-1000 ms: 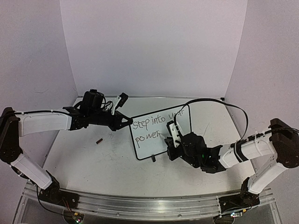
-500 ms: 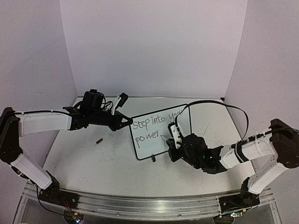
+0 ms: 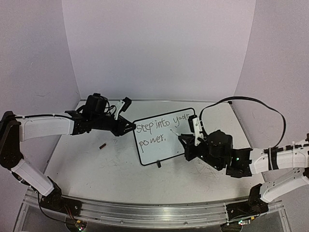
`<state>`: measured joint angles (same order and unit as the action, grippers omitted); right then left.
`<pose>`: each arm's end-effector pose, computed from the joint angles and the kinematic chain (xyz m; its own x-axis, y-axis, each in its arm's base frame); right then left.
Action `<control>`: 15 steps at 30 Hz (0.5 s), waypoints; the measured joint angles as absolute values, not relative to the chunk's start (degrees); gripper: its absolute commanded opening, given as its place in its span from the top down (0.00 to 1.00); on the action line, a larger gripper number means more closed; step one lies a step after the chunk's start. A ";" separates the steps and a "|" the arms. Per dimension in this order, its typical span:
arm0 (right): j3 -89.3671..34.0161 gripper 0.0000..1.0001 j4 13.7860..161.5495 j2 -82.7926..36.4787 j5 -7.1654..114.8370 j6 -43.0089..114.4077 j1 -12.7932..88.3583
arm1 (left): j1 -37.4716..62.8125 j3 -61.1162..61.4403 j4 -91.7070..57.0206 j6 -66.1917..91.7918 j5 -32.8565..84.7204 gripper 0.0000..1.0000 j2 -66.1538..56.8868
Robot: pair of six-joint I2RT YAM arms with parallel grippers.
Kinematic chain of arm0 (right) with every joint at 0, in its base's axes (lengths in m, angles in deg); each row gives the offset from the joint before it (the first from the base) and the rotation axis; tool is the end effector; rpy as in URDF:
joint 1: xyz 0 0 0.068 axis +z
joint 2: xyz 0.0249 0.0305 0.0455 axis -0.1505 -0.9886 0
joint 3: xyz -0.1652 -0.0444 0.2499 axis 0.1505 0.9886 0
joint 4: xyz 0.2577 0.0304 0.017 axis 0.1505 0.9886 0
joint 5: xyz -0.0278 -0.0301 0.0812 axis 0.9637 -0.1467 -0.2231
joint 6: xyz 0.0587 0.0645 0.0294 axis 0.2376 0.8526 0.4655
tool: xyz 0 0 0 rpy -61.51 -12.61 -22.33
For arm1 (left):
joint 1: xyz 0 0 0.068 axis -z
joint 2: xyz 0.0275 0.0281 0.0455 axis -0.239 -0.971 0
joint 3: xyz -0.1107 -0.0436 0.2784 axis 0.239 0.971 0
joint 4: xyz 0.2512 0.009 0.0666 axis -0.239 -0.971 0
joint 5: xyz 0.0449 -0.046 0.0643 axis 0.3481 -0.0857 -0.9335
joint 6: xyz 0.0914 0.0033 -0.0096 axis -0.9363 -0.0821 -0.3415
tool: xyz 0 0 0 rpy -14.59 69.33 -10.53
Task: Write a sentence on the whiteboard
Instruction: Place the whiteboard at the center of the board, then pick up the pen cap from the center of the board.
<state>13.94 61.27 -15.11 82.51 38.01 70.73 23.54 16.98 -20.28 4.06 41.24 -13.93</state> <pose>0.1704 0.2583 0.2544 -0.2106 -0.0811 -0.9742 -0.6357 0.7685 0.0734 0.2690 -0.2471 0.2647 -0.4402 0.2790 -0.8534 0.8102 0.5332 -0.2436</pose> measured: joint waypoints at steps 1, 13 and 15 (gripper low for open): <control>14.07 1.00 62.21 -13.07 82.15 38.76 70.76 | 23.49 16.99 -20.81 3.66 40.27 0.53 -13.93; 12.83 1.00 77.43 -0.46 83.24 43.14 70.85 | 23.30 14.57 -28.89 6.07 31.44 0.11 -8.05; 11.45 1.00 79.70 -0.03 83.33 43.11 70.85 | 23.30 14.40 -31.26 9.68 28.12 0.07 -2.81</control>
<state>11.45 79.70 -0.03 83.33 43.11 70.85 23.30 14.40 -31.26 9.68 28.12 -2.81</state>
